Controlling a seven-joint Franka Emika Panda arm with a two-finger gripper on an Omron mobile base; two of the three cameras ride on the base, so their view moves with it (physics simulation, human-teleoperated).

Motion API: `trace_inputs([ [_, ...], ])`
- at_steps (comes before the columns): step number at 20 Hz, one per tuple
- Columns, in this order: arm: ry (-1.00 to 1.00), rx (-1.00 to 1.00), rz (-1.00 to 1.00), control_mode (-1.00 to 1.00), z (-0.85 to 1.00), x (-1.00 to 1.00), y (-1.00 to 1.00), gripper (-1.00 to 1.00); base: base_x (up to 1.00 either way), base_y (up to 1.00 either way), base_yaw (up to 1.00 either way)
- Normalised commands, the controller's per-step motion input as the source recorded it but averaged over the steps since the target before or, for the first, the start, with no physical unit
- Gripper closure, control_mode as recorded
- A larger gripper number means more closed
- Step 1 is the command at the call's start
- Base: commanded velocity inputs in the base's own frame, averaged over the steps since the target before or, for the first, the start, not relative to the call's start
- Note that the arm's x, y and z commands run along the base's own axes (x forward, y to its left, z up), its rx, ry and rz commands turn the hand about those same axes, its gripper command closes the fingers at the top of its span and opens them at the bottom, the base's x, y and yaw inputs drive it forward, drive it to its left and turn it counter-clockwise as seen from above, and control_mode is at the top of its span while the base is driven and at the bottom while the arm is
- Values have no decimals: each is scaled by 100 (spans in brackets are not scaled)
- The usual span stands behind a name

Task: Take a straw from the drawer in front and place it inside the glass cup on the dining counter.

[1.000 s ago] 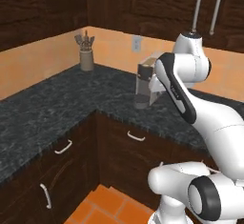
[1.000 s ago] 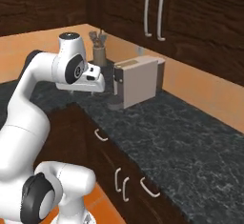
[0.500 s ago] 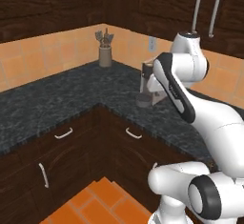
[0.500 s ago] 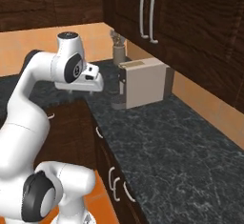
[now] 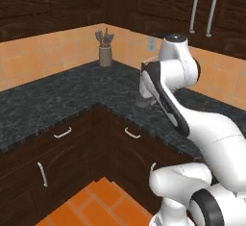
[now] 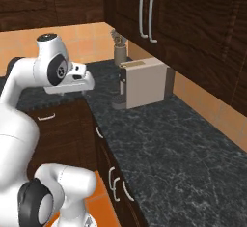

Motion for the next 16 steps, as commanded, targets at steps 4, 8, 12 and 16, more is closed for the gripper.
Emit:
trace_inputs([
  [4,-21,-41,-1,-100,-36,0,78,-100,0,0,0],
  [8,-13,-39,0,-100,-61,1,61,-100,0,0,0],
  [12,-2,-33,0,-100,-77,15,45,-100,0,0,0],
  [16,0,-29,0,-100,-78,39,40,-100,0,0,0],
])
